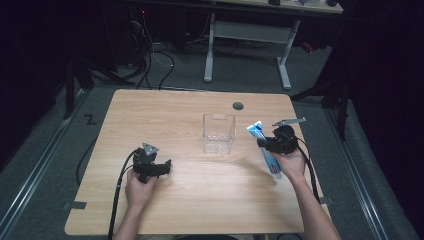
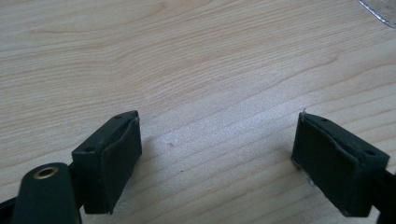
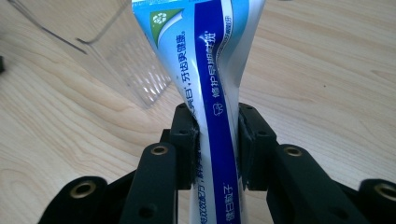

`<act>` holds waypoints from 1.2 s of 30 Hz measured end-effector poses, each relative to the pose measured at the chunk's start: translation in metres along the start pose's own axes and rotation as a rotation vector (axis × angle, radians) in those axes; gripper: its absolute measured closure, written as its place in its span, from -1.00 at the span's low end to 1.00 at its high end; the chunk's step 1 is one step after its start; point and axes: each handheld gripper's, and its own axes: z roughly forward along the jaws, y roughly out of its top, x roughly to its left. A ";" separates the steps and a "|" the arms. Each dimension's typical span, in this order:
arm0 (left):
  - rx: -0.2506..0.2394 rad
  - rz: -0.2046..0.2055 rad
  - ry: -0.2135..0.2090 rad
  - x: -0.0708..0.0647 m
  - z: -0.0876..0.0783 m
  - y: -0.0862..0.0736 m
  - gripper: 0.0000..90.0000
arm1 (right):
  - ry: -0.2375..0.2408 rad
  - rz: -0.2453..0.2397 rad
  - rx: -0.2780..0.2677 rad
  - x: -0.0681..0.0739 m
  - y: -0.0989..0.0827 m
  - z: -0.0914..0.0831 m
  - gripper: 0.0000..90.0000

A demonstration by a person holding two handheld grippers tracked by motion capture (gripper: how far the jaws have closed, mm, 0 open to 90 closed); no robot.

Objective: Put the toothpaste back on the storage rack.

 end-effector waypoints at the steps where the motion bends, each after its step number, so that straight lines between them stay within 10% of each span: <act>1: 0.000 0.000 0.000 0.000 0.000 0.000 -0.64 | 0.005 0.001 -0.006 0.001 0.000 -0.002 0.58; 20: 0.000 -0.003 0.003 0.000 0.000 0.000 -0.64 | 0.102 -0.053 -0.198 0.039 0.020 -0.028 0.58; 36: 0.000 -0.004 0.005 0.000 0.001 0.001 -0.64 | 0.187 -0.092 -0.254 0.064 0.043 -0.038 0.58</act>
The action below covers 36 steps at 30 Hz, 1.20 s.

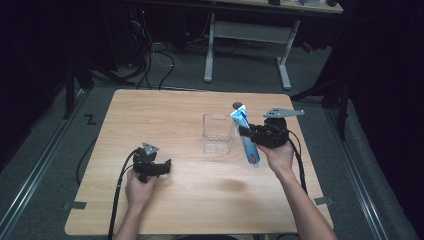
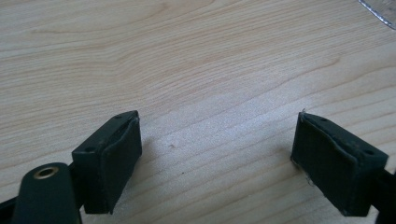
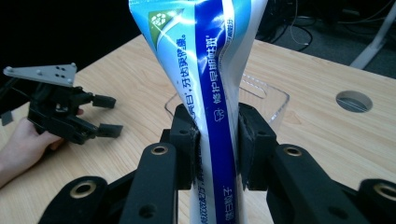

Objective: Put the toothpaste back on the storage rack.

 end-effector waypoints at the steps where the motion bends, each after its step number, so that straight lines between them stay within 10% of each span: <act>1: 0.000 0.000 0.000 0.000 0.000 0.000 -0.64 | 0.004 -0.002 -0.004 0.001 0.001 0.000 0.58; 36: 0.000 -0.002 0.001 0.000 0.000 0.000 -0.64 | 0.034 -0.034 -0.068 0.011 0.051 0.030 0.58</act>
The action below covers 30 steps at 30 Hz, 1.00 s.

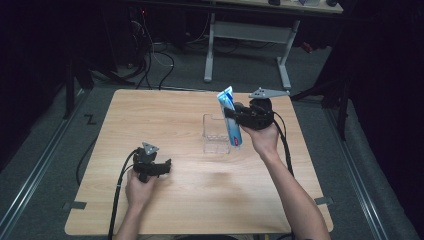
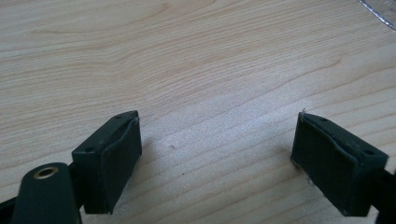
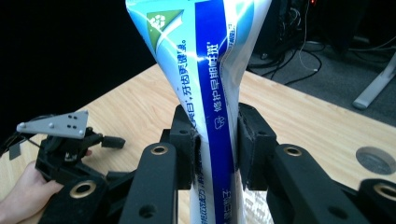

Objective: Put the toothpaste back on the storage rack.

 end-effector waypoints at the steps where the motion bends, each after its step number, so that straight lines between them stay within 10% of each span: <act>1: 0.000 0.000 0.000 0.000 0.000 0.000 -0.64 | 0.000 0.000 0.000 0.000 0.000 0.000 0.58; 30: 0.002 0.000 -0.002 0.000 0.000 0.000 -0.64 | -0.088 -0.030 -0.014 -0.008 0.017 0.042 0.57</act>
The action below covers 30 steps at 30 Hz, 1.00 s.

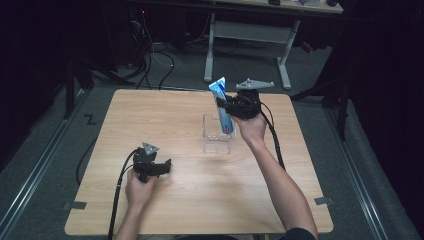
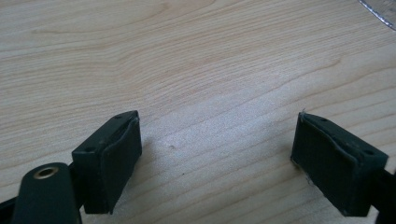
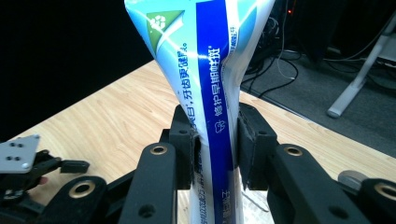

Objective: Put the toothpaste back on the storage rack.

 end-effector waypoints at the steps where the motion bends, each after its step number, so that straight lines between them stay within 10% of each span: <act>1: 0.000 0.000 0.000 0.000 0.000 0.000 -0.64 | -0.003 0.001 0.000 -0.001 0.000 0.001 0.57; 30: -0.001 0.001 0.002 0.000 0.000 0.000 -0.64 | -0.044 0.045 0.101 -0.014 -0.029 0.032 0.56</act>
